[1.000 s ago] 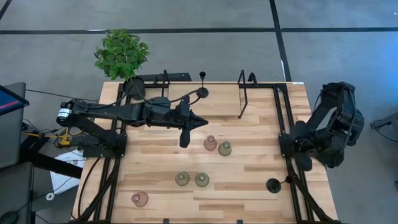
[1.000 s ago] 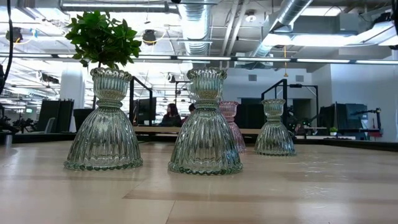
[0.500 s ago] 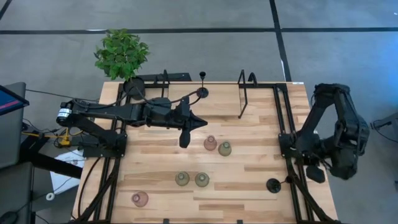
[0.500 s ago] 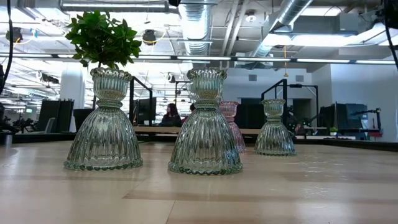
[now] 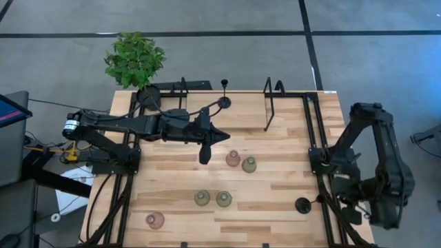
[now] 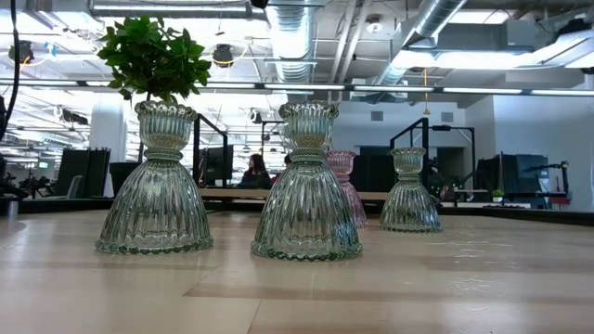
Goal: Pick & Place candle stick holders
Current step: Put the black candle holder on the shelf aligned with the black candle holder
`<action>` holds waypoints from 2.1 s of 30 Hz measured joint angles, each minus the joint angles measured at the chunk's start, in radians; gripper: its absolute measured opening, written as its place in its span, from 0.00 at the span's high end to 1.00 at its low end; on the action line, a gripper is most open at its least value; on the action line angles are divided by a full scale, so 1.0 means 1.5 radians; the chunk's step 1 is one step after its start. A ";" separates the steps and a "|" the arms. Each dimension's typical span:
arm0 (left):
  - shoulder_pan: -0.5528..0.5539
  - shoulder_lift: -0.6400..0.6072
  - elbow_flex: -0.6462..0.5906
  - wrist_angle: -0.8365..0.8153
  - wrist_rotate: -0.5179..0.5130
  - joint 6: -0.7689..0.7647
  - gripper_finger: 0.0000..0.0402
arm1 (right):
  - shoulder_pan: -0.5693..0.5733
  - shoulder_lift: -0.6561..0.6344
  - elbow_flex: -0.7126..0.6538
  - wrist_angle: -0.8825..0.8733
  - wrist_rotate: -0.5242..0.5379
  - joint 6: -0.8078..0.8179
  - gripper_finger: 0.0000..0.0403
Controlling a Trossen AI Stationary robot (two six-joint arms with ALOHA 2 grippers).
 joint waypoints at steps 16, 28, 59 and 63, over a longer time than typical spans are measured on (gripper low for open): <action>0.001 0.000 0.000 0.000 0.000 0.001 0.99 | -0.027 0.055 -0.008 0.053 -0.028 0.102 1.00; 0.001 0.000 0.000 -0.001 0.000 0.003 0.99 | -0.062 0.003 0.072 -0.011 0.047 0.055 1.00; 0.001 0.000 0.000 -0.002 0.000 0.003 0.99 | -0.196 -0.012 0.050 0.018 -0.080 -0.001 0.61; 0.001 0.000 0.000 -0.002 0.000 0.003 0.98 | -0.206 -0.012 0.050 0.017 -0.083 -0.002 0.62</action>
